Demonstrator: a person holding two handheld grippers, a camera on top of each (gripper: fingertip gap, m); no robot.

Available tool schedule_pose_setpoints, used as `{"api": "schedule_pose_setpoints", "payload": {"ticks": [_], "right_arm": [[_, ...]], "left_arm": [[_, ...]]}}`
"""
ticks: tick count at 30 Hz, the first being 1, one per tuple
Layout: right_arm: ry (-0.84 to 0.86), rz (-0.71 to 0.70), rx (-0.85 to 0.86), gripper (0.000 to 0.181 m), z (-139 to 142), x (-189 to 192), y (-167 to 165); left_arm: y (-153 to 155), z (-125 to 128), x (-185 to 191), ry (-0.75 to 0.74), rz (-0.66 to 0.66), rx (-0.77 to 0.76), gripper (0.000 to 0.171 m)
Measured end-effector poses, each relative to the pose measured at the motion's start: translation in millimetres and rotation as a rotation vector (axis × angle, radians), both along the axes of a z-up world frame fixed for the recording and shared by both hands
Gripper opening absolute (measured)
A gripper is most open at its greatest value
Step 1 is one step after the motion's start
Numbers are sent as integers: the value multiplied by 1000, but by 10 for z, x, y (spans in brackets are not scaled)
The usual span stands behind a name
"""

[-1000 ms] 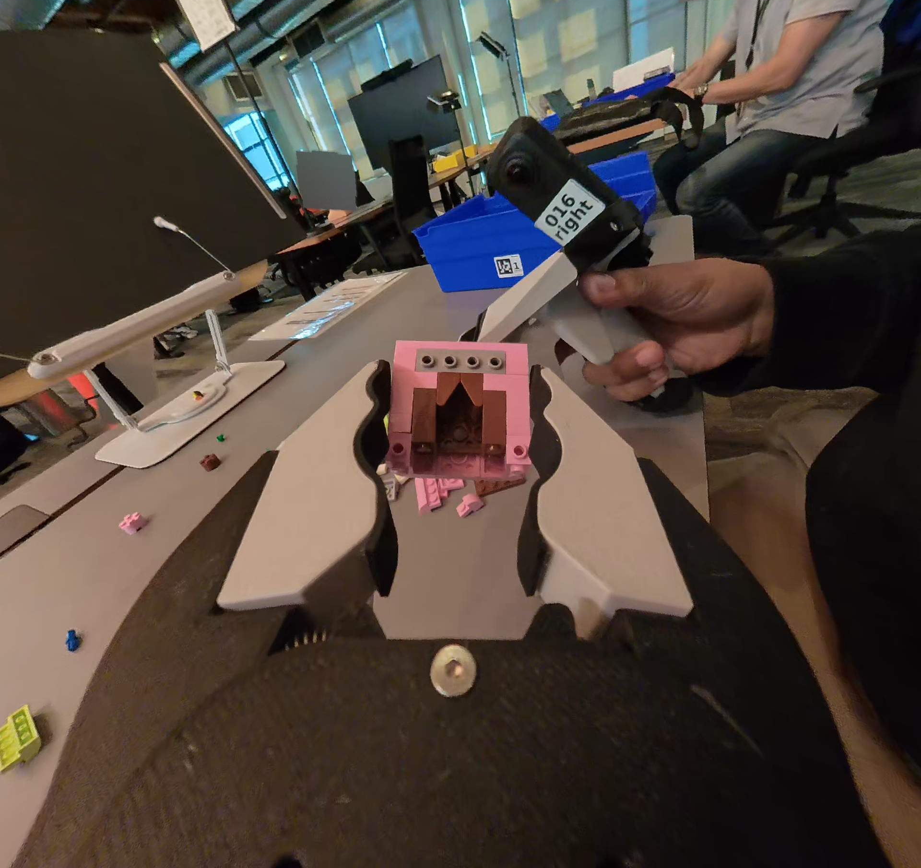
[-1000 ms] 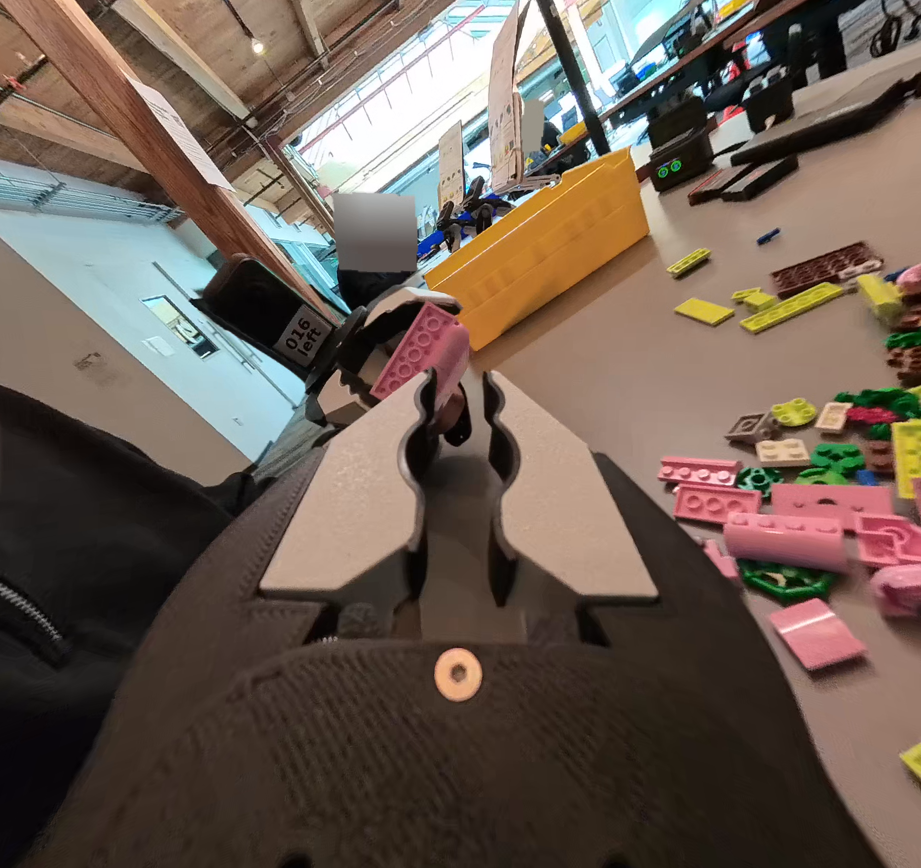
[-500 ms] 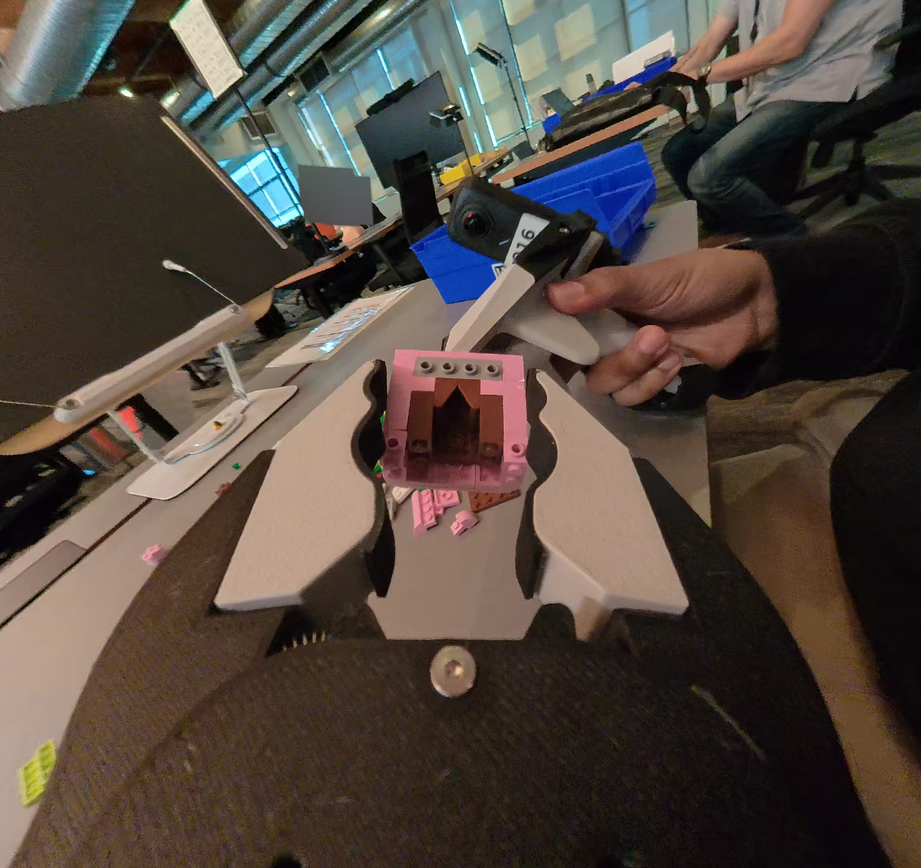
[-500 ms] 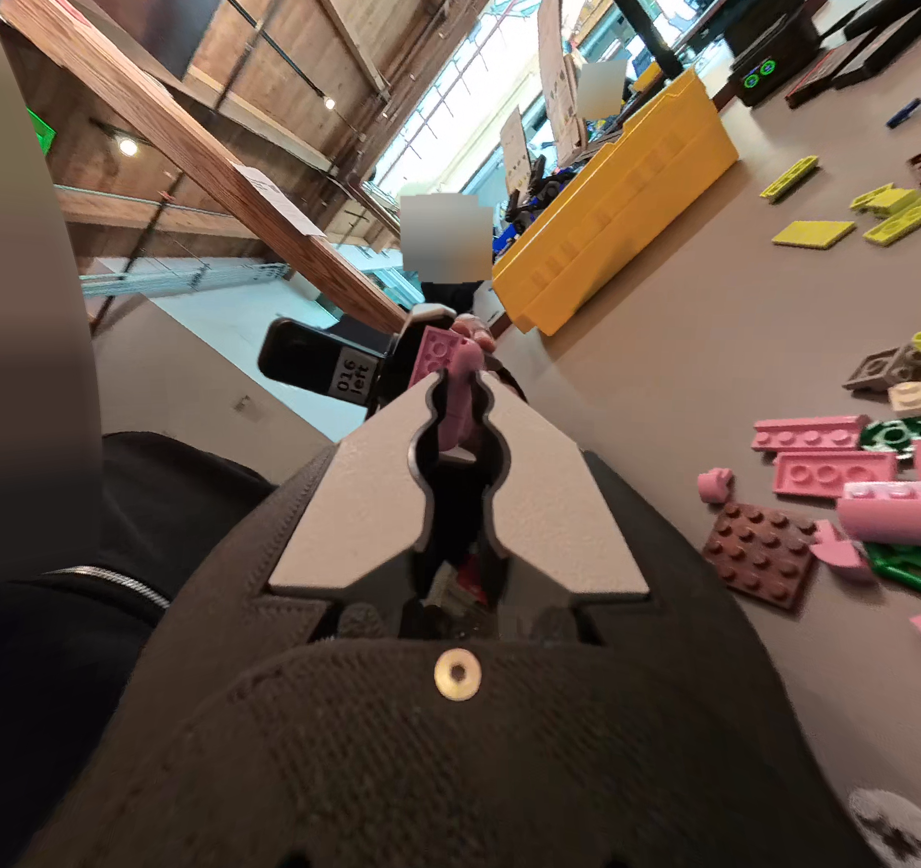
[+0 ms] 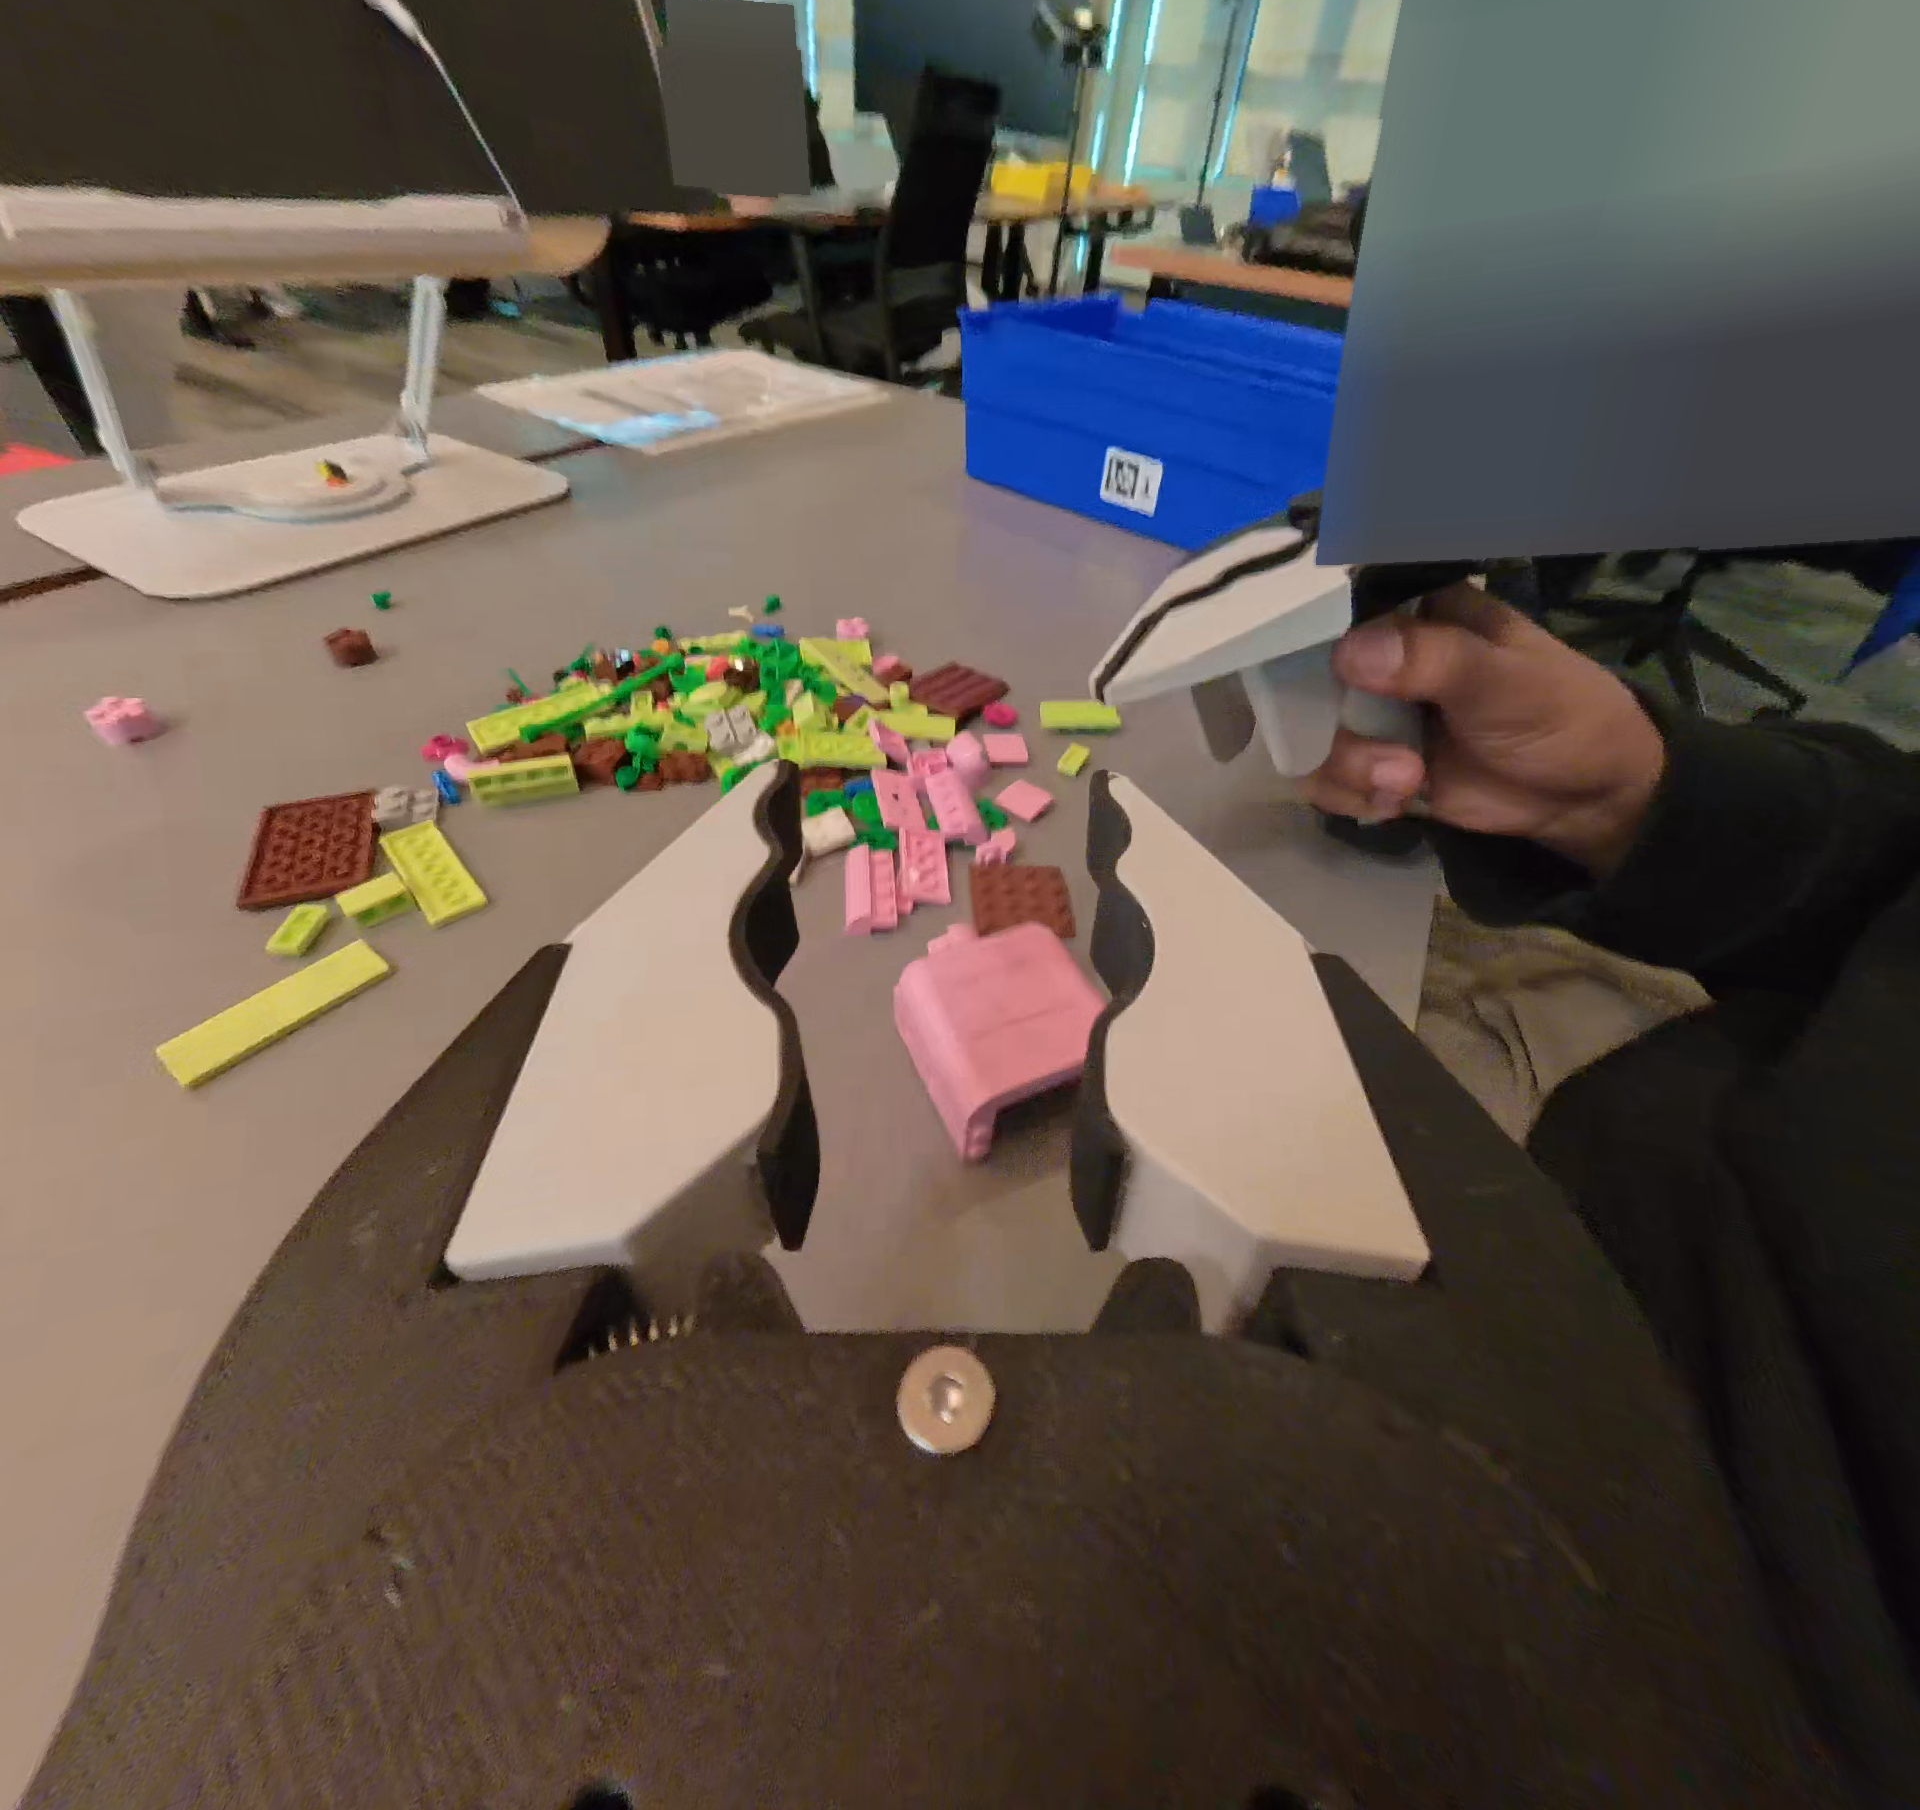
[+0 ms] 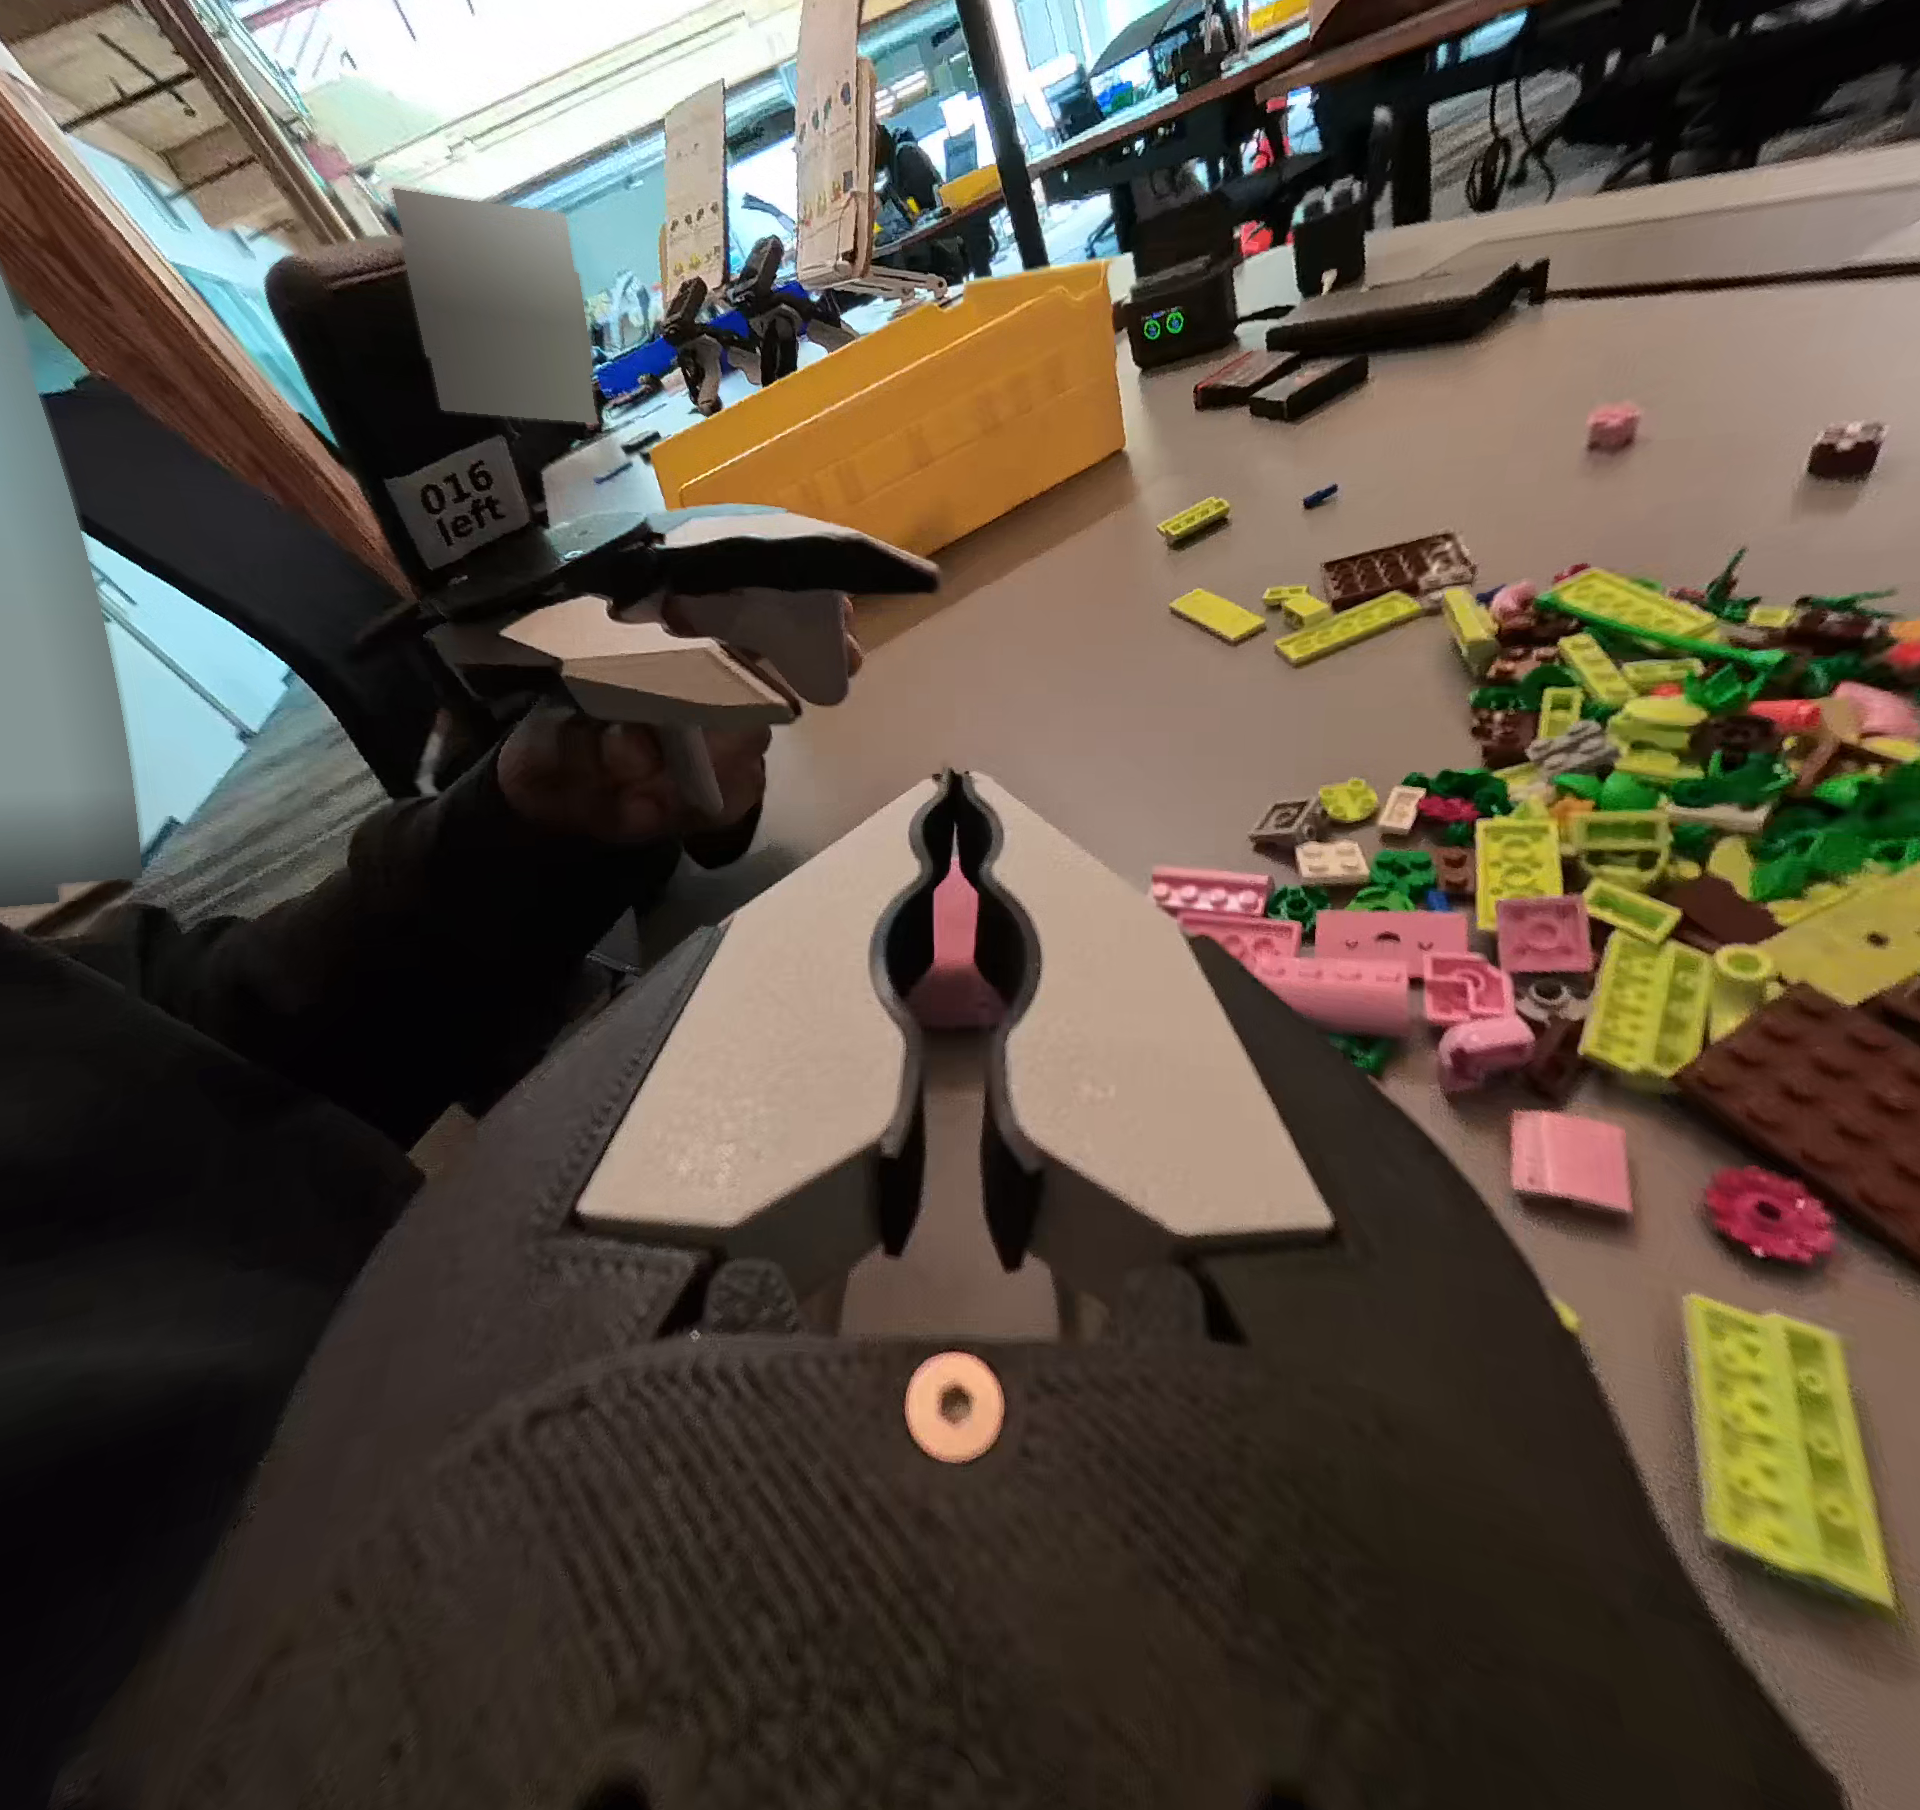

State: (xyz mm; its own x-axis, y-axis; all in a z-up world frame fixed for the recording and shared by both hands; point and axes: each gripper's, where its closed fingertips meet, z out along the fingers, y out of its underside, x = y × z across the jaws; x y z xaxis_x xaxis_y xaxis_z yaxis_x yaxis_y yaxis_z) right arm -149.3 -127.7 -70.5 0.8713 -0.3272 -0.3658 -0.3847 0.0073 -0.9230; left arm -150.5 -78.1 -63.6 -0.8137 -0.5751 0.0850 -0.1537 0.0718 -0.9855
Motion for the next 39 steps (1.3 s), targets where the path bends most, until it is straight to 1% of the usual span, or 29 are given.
{"api": "schedule_pose_setpoints", "payload": {"ticks": [3, 6, 7, 9, 11, 15, 17, 19, 22, 23, 25, 27, 28, 30, 31, 32, 33, 34, 35, 36, 37, 39], "right_arm": [[19, -4, -23, 0, -68, 5, -59], [-29, -10, -87, 1, -112, -22, -78], [-48, -1, -115, 6, -136, -43, -64], [-73, 38, -174, 19, -200, -107, 0], [-92, 52, -242, 28, -285, -137, 59], [-167, 29, -364, 35, -409, -129, 156], [-167, 26, -425, 38, -495, -115, 178], [-155, -4, -445, 39, -523, -65, 164], [-134, -30, -402, 38, -467, -16, 127], [-125, -31, -385, 38, -449, -10, 118], [-109, -33, -368, 37, -434, 0, 104], [-101, -30, -381, 36, -459, -1, 94], [-102, -29, -392, 36, -472, 0, 87], [-115, -26, -399, 36, -476, -9, 79], [-122, -23, -397, 35, -469, -16, 75], [-129, -23, -396, 35, -462, -20, 67], [-134, -25, -396, 35, -459, -21, 54], [-137, -27, -398, 35, -459, -19, 38], [-137, -29, -397, 34, -457, -18, 22], [-135, -30, -391, 34, -450, -17, 10], [-131, -29, -378, 34, -434, -17, 1], [-119, -34, -347, 32, -396, -5, -18]], "left_arm": [[-18, -155, -124, 74, -78, 91, 61], [-74, -338, -200, 104, -101, 197, 69], [-106, -420, -218, 109, -107, 242, 75], [-132, -561, -188, 102, -84, 333, 76], [-158, -627, -176, 112, -79, 379, 79], [-168, -717, -177, 112, -58, 450, 77], [-148, -776, -130, 114, -16, 498, 75], [-139, -830, -74, 137, 40, 532, 77], [-168, -869, -15, 185, 117, 538, 82], [-167, -873, 10, 206, 147, 528, 81], [-207, -863, 7, 244, 154, 491, 74], [-209, -861, 8, 269, 155, 468, 62], [-206, -858, 10, 276, 154, 460, 60], [-206, -860, -34, 294, 116, 447, 59], [-208, -860, -86, 302, 67, 444, 59], [-208, -867, -174, 305, -8, 450, 60], [-163, -866, -232, 314, -47, 453, 59], [-81, -854, -233, 320, -42, 458, 63], [22, -828, -194, 325, 1, 457, 73], [89, -777, -172, 337, 34, 433, 75], [90, -698, -182, 355, 40, 378, 75], [-36, -537, -247, 374, 10, 264, 93]]}}
